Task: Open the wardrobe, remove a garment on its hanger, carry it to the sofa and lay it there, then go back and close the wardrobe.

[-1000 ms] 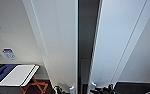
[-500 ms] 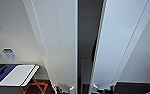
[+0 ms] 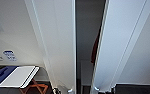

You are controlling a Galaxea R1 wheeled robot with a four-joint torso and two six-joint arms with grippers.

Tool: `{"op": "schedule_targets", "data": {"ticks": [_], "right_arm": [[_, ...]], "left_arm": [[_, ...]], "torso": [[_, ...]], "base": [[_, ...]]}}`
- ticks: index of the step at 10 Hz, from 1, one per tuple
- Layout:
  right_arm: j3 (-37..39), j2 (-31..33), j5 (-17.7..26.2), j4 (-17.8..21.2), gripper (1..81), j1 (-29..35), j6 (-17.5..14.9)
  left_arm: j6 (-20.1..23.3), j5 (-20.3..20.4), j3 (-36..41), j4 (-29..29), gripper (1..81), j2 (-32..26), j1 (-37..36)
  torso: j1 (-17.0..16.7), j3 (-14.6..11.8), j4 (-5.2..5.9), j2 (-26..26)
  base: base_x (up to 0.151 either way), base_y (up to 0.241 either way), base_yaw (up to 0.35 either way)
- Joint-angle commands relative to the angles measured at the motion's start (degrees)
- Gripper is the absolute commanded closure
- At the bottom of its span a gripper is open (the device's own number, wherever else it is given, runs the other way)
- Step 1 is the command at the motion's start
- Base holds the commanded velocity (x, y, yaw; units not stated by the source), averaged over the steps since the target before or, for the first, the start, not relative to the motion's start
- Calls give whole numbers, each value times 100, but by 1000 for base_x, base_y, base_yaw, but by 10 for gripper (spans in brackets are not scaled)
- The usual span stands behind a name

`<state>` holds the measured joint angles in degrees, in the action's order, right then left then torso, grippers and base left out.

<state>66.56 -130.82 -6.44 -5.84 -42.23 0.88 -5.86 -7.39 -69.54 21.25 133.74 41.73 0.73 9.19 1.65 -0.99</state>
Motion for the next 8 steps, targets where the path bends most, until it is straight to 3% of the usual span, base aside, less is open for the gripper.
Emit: {"op": "schedule_targets", "data": {"ticks": [1, 8], "right_arm": [[-830, -299, 1180, -84, 10, 184, 255], [-909, -140, 1180, -304, 10, -80, 255]], "left_arm": [[-73, -52, 1188, -209, 10, 338, -292], [-38, 9, 1425, -218, 10, -181, 42]], "torso": [[0, 4, 0, 0], [2, 0, 0, -2]], "base": [[0, 0, 0], [0, 0, 0]]}}
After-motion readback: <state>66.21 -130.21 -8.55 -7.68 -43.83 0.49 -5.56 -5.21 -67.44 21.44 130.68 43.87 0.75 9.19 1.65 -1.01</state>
